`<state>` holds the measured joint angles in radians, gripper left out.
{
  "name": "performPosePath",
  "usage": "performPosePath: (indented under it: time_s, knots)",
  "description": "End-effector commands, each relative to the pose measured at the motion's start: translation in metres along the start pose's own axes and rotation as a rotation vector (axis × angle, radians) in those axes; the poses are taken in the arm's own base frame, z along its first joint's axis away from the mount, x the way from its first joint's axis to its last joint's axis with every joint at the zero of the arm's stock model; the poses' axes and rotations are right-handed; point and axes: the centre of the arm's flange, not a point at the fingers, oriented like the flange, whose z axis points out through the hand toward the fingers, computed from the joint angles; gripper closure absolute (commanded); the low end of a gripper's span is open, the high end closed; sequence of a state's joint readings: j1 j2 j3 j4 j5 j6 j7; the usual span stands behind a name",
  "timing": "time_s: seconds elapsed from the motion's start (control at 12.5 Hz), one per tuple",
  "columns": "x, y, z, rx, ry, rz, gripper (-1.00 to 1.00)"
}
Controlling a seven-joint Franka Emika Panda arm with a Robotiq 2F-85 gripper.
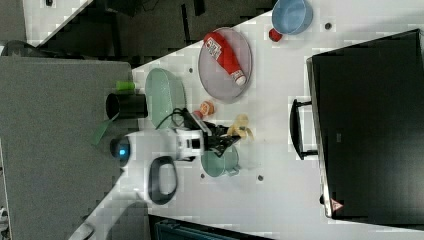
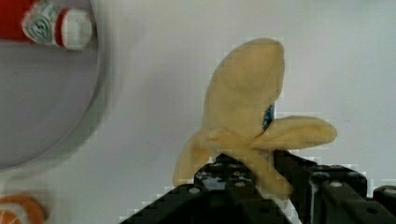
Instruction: Pick banana from table and place on oven.
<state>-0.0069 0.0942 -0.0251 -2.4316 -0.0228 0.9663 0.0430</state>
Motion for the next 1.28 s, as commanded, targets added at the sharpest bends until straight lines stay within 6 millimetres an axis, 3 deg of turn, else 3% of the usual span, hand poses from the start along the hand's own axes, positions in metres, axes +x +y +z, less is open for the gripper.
performPosePath:
  time_s: [0.08,0.32,0.48,0.64,0.8,1.04,1.28]
  knots:
    - [0.014,-0.013,-0.109,0.026,0.030,0.026,0.50]
    - [0.029,-0.005,-0.195,0.012,0.017,0.059,0.50]
    - [0.060,0.019,-0.228,0.015,0.014,0.111,0.50]
    - [0.097,0.051,-0.243,0.034,0.034,0.074,0.50]
    - [0.131,0.090,-0.237,0.028,0.032,0.044,0.50]
    - [0.175,0.148,-0.208,0.000,0.014,0.049,0.50]
    - [0.213,0.188,-0.178,-0.024,0.056,0.064,0.50]
